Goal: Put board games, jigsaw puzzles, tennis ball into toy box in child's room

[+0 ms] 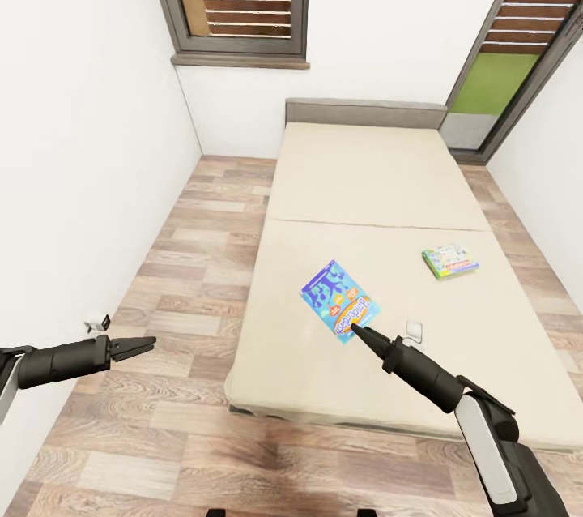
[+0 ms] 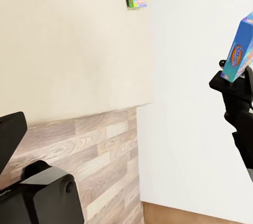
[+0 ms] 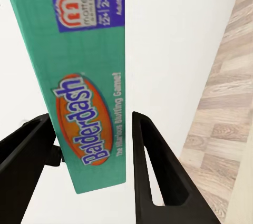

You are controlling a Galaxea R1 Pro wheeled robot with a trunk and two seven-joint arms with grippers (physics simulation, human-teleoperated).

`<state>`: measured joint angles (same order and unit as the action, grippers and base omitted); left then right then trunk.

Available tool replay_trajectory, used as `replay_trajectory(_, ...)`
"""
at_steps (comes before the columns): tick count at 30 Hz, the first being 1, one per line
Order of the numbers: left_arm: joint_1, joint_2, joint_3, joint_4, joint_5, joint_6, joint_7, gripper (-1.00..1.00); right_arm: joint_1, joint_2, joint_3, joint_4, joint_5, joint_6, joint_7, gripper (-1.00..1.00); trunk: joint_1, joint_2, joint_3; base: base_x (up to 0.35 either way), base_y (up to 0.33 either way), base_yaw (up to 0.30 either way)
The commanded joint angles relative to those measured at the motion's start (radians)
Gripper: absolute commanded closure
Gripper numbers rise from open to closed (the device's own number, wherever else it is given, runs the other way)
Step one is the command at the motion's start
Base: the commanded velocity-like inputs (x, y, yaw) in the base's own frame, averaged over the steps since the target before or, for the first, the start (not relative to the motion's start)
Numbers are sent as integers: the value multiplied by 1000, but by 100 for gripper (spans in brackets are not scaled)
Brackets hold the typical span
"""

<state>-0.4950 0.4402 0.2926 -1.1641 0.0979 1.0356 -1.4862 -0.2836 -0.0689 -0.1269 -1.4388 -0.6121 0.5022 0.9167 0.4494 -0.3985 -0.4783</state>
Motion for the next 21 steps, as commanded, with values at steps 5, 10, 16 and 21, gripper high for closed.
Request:
replay_trajectory(5, 0, 0, -1, 0, 0, 11, -3, -100, -1, -1, 0, 0, -6, 7, 1, 100, 1, -2, 7, 0, 0, 0)
replay_trajectory(10, 0, 0, -1, 0, 0, 11, -3, -100, 0, 0, 0, 0, -6, 7, 1, 100, 1, -2, 15, 0, 0, 0)
replay_trajectory(16, 0, 0, 0, 0, -1, 11, -3, -100, 0, -1, 0, 0, -5, 7, 1, 100, 1, -2, 25, 0, 0, 0)
replay_trajectory(21, 0, 0, -1, 0, -1, 10, -3, -100, 0, -1, 0, 1, -5, 6, 1, 100, 1, -2, 33, 0, 0, 0)
